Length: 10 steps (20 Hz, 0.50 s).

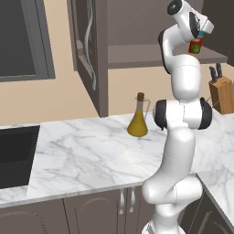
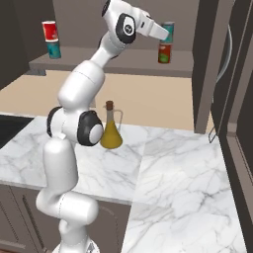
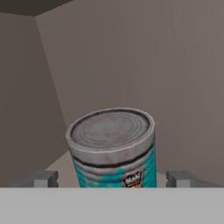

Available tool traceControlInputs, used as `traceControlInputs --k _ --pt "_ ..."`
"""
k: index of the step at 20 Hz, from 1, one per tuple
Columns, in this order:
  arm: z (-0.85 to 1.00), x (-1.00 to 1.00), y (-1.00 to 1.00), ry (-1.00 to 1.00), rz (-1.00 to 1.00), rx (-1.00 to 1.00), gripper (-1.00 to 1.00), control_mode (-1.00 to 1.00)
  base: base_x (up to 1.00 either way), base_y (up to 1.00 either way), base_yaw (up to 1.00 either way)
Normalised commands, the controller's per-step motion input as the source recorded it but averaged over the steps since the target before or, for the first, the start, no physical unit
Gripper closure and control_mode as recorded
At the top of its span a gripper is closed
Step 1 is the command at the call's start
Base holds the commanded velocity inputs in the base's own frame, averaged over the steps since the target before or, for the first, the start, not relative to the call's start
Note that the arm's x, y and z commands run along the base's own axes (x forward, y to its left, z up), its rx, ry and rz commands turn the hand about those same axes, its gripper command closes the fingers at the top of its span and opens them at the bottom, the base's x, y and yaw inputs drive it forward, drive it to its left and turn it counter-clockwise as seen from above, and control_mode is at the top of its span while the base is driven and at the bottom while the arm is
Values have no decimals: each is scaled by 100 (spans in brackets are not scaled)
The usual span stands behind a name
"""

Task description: Stack two cans on top of the other two cans in the cabinet.

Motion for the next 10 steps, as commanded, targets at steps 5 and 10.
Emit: traceControlInputs --k 5,10 --pt "-12 -15 16 0 0 0 -100 -100 0 0 0" --pt "-20 -13 25 -2 0 0 -100 -100 0 0 0"
